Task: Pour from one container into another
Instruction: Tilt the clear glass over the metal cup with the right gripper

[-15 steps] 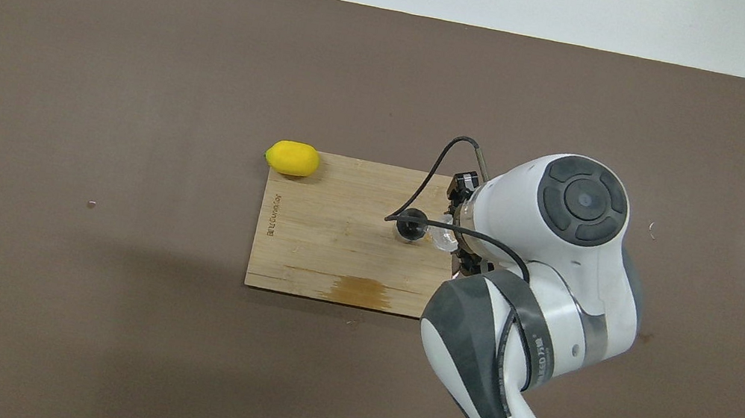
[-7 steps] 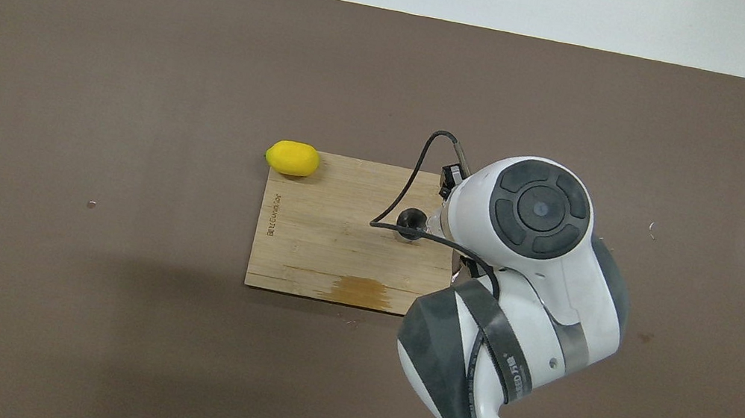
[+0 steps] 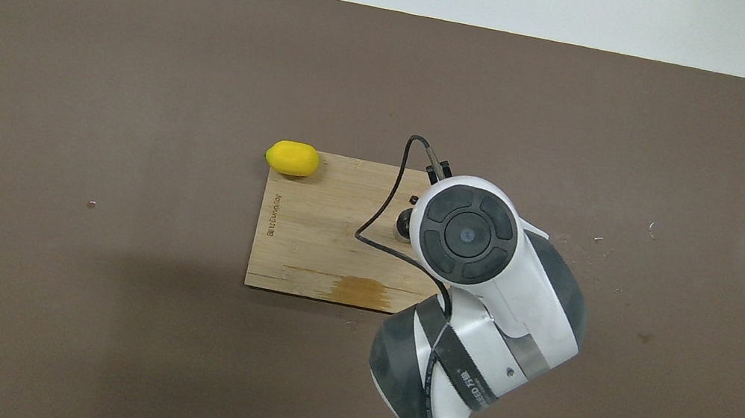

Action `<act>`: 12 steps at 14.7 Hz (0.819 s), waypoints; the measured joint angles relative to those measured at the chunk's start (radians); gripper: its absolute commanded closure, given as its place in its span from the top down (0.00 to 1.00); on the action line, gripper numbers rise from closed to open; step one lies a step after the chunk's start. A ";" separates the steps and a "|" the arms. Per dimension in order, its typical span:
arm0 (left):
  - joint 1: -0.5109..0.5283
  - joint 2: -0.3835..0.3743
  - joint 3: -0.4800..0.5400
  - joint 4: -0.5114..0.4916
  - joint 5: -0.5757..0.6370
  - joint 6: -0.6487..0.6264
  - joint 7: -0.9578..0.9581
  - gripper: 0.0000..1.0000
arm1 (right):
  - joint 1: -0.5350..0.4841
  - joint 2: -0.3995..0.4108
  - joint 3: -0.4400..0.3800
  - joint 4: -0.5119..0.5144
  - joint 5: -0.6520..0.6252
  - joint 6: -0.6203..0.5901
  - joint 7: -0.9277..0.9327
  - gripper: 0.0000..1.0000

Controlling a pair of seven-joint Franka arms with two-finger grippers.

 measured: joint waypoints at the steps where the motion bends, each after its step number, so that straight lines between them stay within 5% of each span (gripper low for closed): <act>1: -0.003 0.000 -0.001 0.001 0.022 0.009 0.000 1.00 | 0.005 0.004 0.000 0.000 -0.016 0.007 0.000 0.04; 12: -0.078 0.026 0.010 0.010 0.037 -0.014 -0.040 1.00 | 0.063 0.017 0.000 -0.042 -0.253 0.027 0.000 0.04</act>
